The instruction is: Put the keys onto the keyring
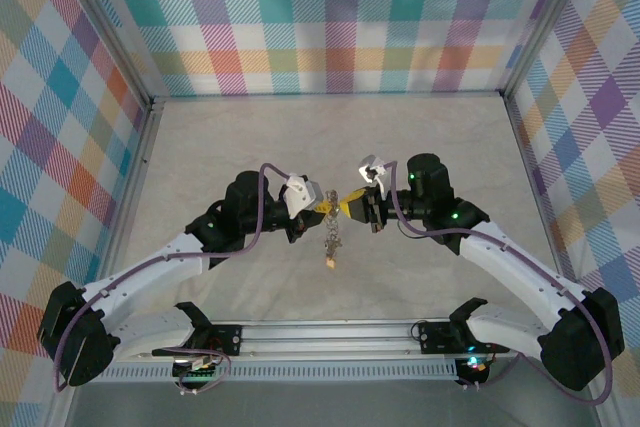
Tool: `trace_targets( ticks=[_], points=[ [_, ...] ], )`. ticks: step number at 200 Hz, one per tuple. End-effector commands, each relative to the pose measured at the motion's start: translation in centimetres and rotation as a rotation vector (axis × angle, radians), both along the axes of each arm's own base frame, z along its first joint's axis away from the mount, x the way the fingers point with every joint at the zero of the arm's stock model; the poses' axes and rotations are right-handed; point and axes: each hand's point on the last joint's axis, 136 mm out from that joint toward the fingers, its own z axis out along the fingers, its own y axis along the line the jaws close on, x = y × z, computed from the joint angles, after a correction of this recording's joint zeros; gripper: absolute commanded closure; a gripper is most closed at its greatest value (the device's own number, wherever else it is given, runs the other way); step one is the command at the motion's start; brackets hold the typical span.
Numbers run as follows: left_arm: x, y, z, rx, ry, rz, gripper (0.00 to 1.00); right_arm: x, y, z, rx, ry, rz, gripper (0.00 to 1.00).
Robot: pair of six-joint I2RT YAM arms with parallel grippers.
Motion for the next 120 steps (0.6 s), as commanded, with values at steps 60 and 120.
trace_targets(
  ticks=[60,120],
  points=[
    [1.64,-0.10,2.99,-0.054,-0.042,0.060,1.00,-0.53,0.49,-0.01,0.001,-0.013,0.032,1.00],
    [1.59,0.19,2.98,-0.050,-0.046,0.071,1.00,-0.21,0.32,0.26,-0.006,-0.024,0.006,1.00]
  ],
)
